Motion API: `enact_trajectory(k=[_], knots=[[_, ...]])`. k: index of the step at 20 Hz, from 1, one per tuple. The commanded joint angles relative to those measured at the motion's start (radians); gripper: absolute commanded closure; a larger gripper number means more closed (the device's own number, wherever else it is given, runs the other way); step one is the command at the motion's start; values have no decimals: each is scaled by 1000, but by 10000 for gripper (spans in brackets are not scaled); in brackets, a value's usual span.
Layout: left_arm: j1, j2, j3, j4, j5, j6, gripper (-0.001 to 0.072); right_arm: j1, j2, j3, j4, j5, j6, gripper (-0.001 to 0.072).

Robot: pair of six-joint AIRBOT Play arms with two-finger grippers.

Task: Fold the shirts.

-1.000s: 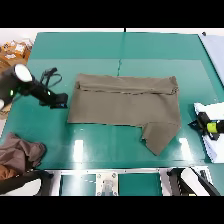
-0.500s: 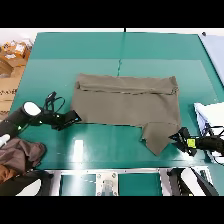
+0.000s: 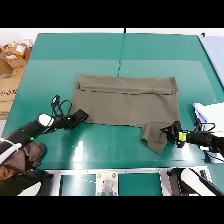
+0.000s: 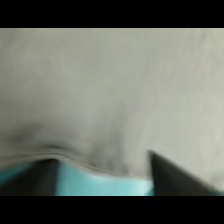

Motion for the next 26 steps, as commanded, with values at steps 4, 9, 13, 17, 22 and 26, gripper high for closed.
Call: enact_trajectory(k=[4, 9, 13, 17, 22, 26], knots=[[67, -4, 26, 10, -6, 108, 687, 14, -18, 102, 18, 68, -58, 692], [108, -4, 152, 255, -370, 83, 687, 13, 23, 285, -101, 280, 53, 693], [108, 21, 169, 402, -595, 27, 688, 14, 141, 295, -285, 346, 163, 693], [108, 155, 174, 476, -685, 8, 688, 14, 238, 298, -447, 396, 243, 693], [108, 177, 289, 473, -703, 34, 688, 15, 267, 425, -224, 389, 230, 693], [108, 157, 415, 472, -623, 63, 688, 76, 181, 578, -156, 322, 220, 692]])
